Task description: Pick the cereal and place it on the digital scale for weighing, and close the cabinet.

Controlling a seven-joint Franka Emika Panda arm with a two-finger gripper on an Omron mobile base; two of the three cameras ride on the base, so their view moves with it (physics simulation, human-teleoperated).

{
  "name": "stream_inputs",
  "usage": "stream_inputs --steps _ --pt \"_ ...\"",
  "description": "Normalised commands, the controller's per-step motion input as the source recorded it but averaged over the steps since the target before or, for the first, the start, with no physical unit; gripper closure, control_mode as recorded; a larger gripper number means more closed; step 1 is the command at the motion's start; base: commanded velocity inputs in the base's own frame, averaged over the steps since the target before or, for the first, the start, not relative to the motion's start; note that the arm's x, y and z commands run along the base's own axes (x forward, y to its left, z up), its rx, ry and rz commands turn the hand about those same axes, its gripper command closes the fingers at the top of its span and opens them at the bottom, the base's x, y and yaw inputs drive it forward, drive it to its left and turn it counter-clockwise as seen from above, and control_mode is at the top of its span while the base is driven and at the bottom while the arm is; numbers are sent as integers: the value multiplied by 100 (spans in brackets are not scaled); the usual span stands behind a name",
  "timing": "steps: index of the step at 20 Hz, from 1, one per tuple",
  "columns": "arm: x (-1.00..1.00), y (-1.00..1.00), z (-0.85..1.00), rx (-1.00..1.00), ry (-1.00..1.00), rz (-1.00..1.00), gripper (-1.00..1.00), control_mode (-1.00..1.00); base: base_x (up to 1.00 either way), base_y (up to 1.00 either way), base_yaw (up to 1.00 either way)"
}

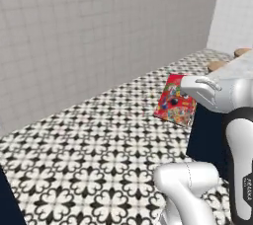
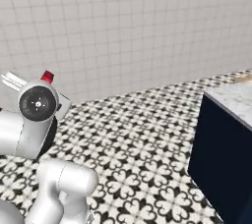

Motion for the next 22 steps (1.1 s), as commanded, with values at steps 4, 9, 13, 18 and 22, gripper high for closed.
stream_inputs --steps 4,9,13,18,22 --pt "0 0 0 0 0 0 100 100 0 11 -100" --pt "0 0 0 0 0 0 100 100 60 28 -76" --pt "0 0 0 0 0 0 100 100 100 59 -43" --pt "0 0 0 0 0 0 100 100 81 28 -36" --pt "0 0 0 0 0 0 100 100 74 -3 -29"
